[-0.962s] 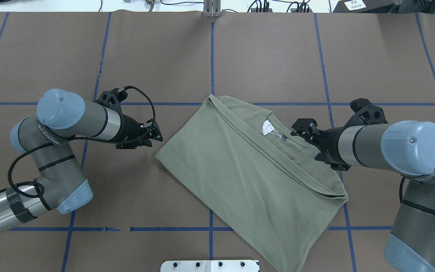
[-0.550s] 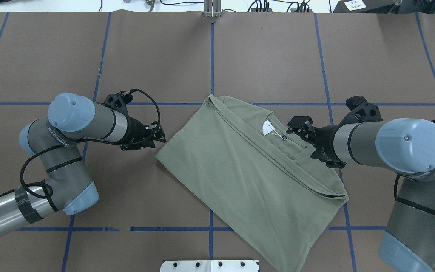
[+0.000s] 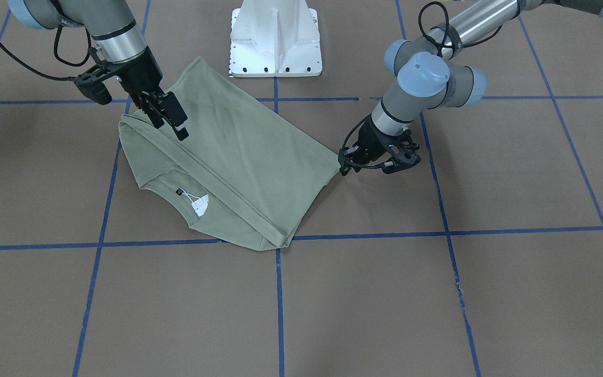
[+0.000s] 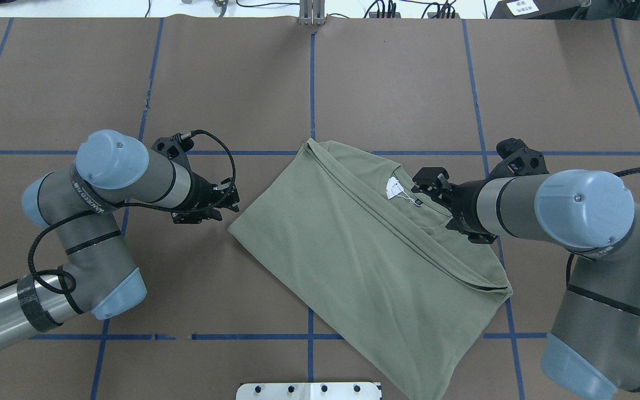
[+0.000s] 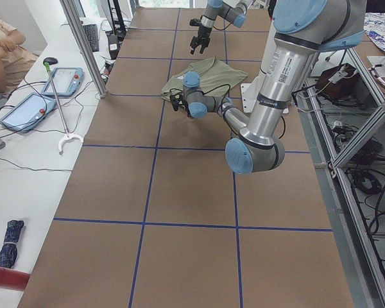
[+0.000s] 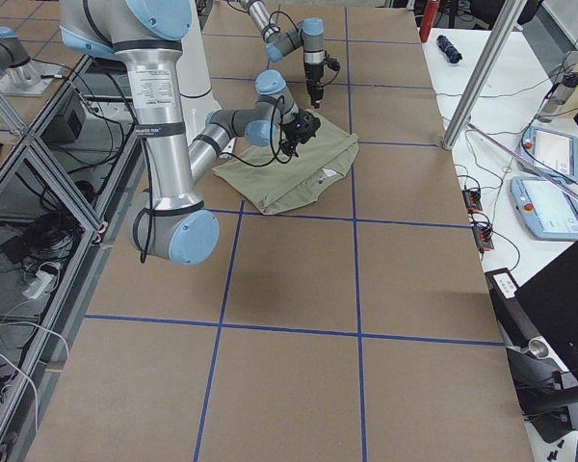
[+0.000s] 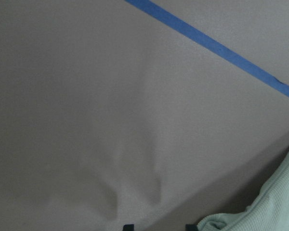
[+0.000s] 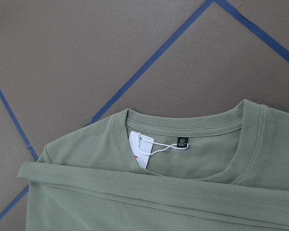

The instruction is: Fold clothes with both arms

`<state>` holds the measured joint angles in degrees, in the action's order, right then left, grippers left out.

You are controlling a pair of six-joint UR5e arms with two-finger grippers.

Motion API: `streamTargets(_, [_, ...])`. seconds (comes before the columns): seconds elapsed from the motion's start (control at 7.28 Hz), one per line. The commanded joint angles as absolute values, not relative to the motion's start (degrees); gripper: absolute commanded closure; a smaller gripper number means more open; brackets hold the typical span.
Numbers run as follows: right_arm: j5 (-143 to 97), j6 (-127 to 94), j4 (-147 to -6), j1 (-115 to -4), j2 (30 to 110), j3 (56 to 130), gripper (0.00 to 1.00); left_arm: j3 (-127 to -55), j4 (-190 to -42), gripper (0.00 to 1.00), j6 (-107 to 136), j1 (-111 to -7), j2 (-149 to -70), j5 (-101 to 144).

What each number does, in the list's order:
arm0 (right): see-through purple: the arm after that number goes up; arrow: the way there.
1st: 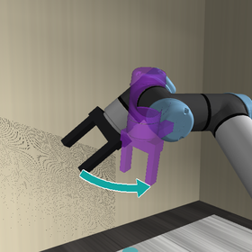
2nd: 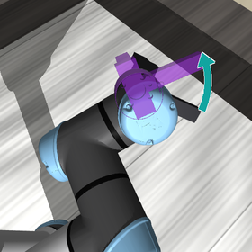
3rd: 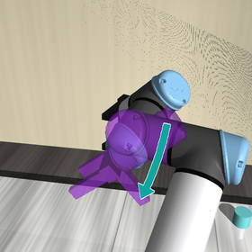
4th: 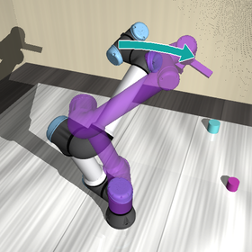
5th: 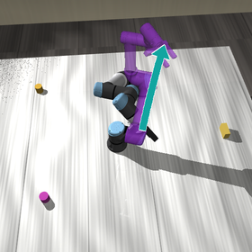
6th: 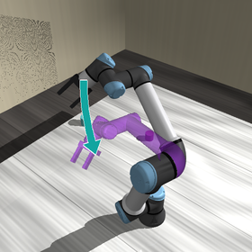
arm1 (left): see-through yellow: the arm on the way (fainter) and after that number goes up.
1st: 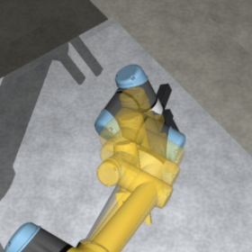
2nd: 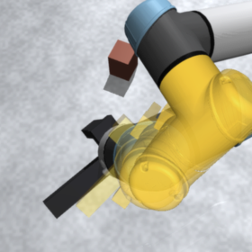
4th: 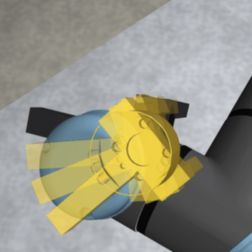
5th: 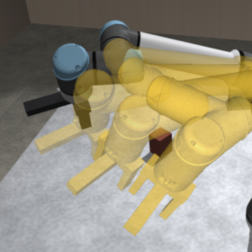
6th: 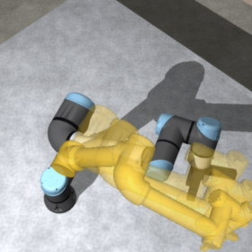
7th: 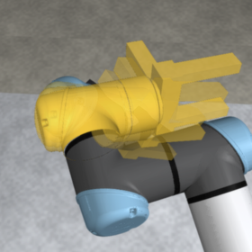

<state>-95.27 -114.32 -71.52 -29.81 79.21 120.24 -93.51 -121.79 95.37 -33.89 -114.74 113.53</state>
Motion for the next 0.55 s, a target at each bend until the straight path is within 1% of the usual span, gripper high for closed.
streamTargets(0.0, [-95.4,-114.3,-71.5,-29.8,79.1,119.9,0.00,-94.0,-121.4,0.53,95.4,-32.7,-114.1,113.5])
streamTargets(0.41, [-95.4,-114.3,-71.2,-29.7,79.1,119.3,0.00,-93.3,-121.4,0.56,95.4,-31.3,-114.3,113.5])
